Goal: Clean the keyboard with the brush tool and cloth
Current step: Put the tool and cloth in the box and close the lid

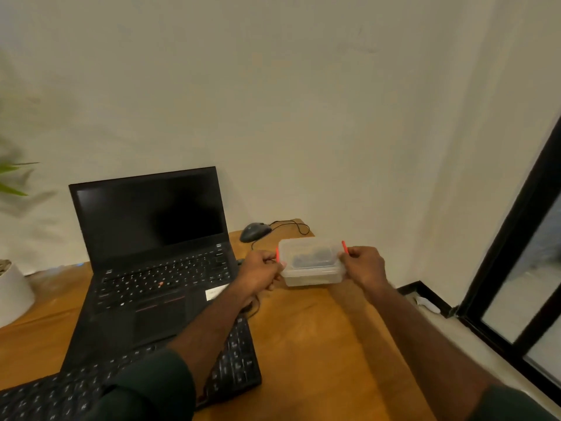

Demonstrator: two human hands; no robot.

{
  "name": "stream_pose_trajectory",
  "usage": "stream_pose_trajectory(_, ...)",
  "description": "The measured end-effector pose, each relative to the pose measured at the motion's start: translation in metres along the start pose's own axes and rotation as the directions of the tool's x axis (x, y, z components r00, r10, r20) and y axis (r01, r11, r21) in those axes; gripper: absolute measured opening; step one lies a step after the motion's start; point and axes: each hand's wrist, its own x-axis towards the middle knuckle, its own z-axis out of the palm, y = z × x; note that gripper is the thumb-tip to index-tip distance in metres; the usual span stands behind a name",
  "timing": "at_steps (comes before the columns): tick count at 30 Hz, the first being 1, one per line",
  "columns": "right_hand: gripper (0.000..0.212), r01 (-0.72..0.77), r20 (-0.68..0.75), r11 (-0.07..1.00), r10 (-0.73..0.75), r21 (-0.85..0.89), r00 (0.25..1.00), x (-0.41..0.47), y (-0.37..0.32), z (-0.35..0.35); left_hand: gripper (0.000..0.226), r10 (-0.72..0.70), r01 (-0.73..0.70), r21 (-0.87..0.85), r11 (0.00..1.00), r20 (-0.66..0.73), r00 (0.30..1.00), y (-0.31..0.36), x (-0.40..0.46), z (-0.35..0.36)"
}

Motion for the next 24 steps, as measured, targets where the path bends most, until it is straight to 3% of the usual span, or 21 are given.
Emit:
stream_pose_trajectory(5, 0.024, -0.072, 0.058, 0.997, 0.07, 0.031, 0.996, 0.071, -0.013, 0.034, 0.041, -0.024, 0.023, -0.035, 0.999, -0.031, 0.999, -0.005, 0.064, -0.008)
stream_pose_trajectory(11, 0.021, -0.115, 0.111, 0.991, 0.106, 0.075, 0.988, 0.114, -0.019, 0.08, 0.036, -0.055, 0.058, 0.02, 0.998, -0.104, 0.993, -0.016, 0.11, -0.03)
stream_pose_trajectory(16, 0.033, -0.051, 0.21, 0.999, 0.05, -0.003, 0.976, 0.116, -0.018, 0.097, 0.043, -0.037, 0.041, 0.034, 0.999, -0.107, 0.994, -0.027, 0.108, -0.038)
stream_pose_trajectory(19, 0.035, -0.021, 0.18, 1.0, 0.025, -0.023, 0.983, 0.107, -0.021, 0.093, 0.044, 0.023, -0.01, 0.108, 0.994, -0.122, 0.992, -0.026, 0.098, -0.04)
stream_pose_trajectory(24, 0.035, 0.06, 0.135, 0.998, -0.055, -0.034, 0.989, 0.067, -0.032, 0.081, 0.015, 0.044, -0.017, 0.115, 0.993, -0.23, 0.972, -0.012, 0.054, -0.048)
